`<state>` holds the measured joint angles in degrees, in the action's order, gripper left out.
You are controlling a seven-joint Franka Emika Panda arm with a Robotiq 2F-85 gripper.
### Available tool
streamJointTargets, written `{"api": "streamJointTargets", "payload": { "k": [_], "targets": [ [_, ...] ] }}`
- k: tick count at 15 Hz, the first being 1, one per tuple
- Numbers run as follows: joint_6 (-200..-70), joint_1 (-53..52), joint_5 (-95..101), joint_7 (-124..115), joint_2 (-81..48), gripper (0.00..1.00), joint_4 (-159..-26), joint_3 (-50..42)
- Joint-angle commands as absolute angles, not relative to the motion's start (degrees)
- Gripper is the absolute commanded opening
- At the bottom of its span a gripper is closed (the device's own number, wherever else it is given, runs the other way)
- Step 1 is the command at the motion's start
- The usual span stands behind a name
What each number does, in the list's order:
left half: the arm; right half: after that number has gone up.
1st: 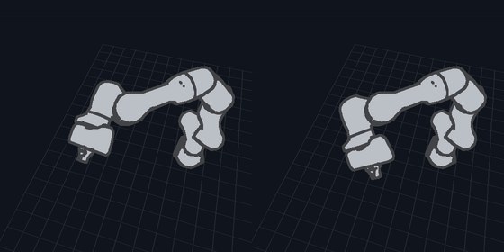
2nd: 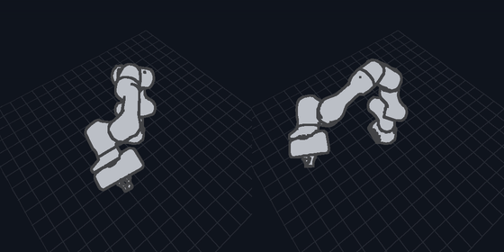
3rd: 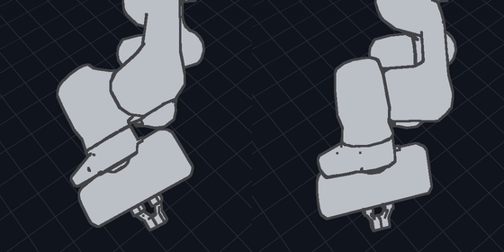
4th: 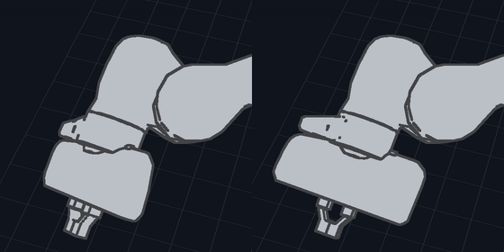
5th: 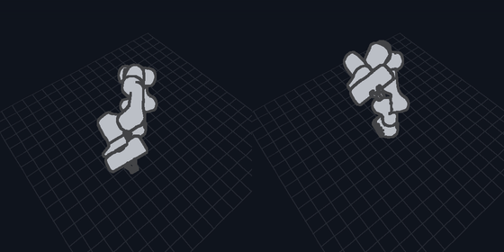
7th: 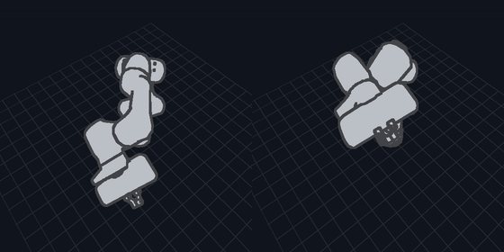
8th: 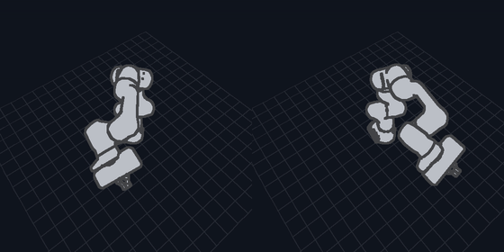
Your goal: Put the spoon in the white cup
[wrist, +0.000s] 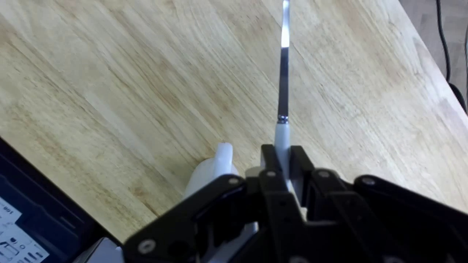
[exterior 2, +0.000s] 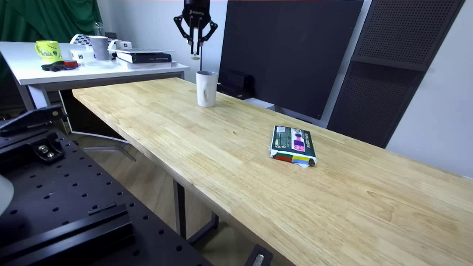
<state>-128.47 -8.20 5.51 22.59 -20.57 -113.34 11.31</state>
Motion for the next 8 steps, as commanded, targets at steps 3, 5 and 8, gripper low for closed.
{"api": "streamJointTargets", "payload": {
  "k": [3, 5, 8],
  "targets": [
    [-136.01, -9.00, 13.38, 15.79, -17.02, 0.03, -112.41, 7.58],
    [-142.23, -9.01, 14.90, 12.87, -16.40, 0.03, -112.93, 6.88],
    [-152.16, -9.28, 15.55, 8.20, -16.00, 0.03, -114.13, 5.94]
  ]
}}
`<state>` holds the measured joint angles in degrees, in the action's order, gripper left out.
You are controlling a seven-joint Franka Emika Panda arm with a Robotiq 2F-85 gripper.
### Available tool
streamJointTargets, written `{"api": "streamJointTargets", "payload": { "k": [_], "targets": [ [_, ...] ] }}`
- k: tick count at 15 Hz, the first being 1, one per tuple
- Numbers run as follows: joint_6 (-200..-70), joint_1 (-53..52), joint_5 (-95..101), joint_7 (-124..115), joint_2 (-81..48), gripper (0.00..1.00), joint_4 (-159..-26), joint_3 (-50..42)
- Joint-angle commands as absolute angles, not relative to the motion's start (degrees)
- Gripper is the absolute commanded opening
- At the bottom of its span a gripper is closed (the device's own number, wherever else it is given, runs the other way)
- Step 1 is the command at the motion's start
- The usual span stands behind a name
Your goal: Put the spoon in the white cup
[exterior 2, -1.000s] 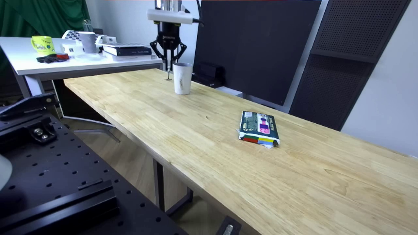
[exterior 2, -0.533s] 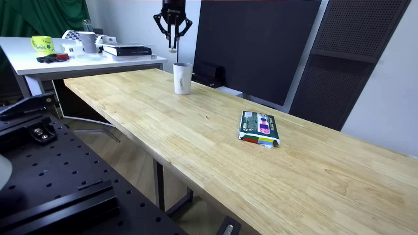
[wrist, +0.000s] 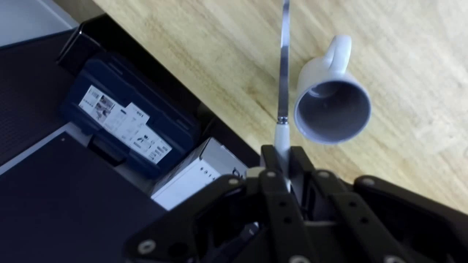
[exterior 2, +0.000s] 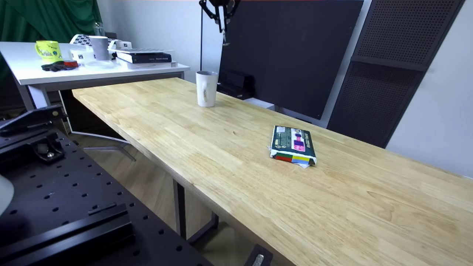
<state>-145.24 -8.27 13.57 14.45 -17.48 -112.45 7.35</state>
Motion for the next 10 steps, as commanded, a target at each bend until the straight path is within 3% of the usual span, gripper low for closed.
{"api": "streamJointTargets", "payload": {
  "k": [1, 6, 10],
  "targets": [
    [-155.75, -9.40, 15.58, 6.86, -15.89, 0.03, -114.72, 5.55],
    [-174.52, -12.06, 17.24, -2.29, -16.61, 0.03, -117.86, 0.90],
    [-189.24, -24.30, 22.54, -14.34, -20.52, 0.03, -117.21, -15.15]
  ]
}}
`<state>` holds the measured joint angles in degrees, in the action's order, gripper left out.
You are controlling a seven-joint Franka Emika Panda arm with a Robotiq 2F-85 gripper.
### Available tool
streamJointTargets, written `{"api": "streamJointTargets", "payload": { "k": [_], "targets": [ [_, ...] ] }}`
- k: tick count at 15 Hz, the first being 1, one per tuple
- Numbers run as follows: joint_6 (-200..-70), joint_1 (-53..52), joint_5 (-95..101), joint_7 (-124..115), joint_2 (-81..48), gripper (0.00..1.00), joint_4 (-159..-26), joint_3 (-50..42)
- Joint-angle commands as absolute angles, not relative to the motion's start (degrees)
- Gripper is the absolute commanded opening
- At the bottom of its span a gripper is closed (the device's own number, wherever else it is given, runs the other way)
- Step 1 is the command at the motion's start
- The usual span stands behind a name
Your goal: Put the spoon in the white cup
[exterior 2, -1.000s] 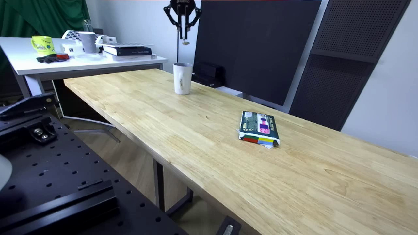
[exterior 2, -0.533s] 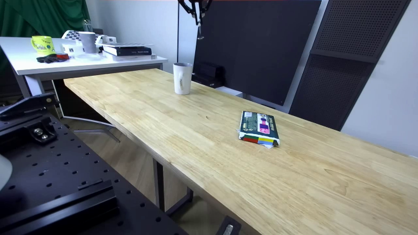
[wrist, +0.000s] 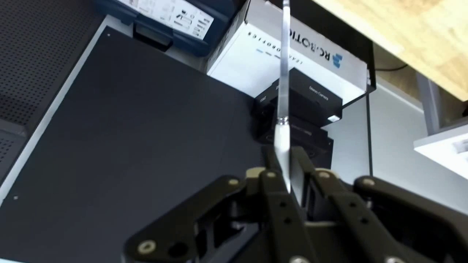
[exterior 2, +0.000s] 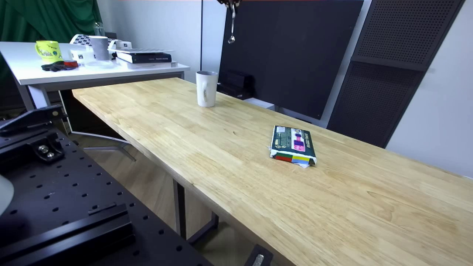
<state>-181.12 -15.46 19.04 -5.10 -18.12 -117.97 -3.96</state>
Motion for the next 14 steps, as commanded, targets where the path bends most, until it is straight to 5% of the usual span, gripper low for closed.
{"api": "streamJointTargets", "payload": {
  "k": [1, 5, 14],
  "targets": [
    [-192.33, -27.63, 20.94, -15.33, -22.26, 0.03, -116.27, -19.32],
    [-203.26, -43.61, 3.29, -12.36, -29.69, 0.03, -116.90, -33.77],
    [-198.09, -52.16, -7.77, -12.96, -35.08, 0.03, -111.44, -31.79]
  ]
}}
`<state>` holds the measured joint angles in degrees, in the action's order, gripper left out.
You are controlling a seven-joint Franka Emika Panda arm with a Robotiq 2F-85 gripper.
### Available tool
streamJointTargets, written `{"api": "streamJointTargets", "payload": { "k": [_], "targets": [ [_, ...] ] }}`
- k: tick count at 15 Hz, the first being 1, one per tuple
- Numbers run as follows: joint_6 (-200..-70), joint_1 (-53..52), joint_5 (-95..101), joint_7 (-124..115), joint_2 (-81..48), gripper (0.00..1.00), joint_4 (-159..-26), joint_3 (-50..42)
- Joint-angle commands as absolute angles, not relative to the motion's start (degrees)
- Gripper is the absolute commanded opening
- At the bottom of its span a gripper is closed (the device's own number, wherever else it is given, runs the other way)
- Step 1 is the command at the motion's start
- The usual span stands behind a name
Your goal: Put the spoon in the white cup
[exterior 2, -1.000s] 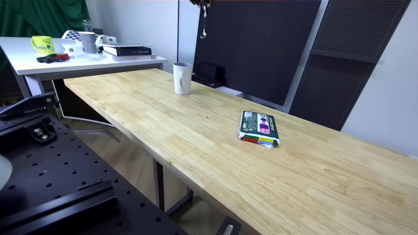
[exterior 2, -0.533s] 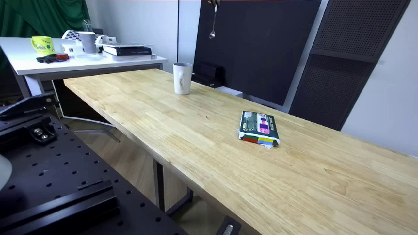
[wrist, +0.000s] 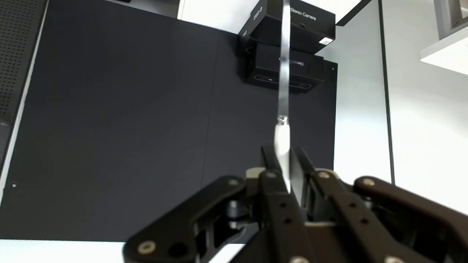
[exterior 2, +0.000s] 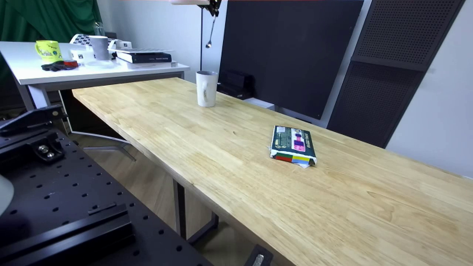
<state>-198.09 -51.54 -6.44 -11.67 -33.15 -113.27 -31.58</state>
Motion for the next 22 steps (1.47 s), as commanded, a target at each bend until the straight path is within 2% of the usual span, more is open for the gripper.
{"api": "streamJointTargets", "payload": {
  "k": [1, 13, 16, 22],
  "targets": [
    [-198.09, -52.53, -8.21, -12.88, -35.43, 0.03, -111.55, -31.89],
    [-197.88, -50.89, -8.17, -12.75, -37.44, 0.03, -114.16, -29.70],
    [-198.06, -48.01, -14.57, -6.43, -37.35, 0.03, -114.33, -25.31],
    [-198.06, -45.60, -16.27, -4.31, -37.86, 0.03, -114.90, -22.66]
  ]
}}
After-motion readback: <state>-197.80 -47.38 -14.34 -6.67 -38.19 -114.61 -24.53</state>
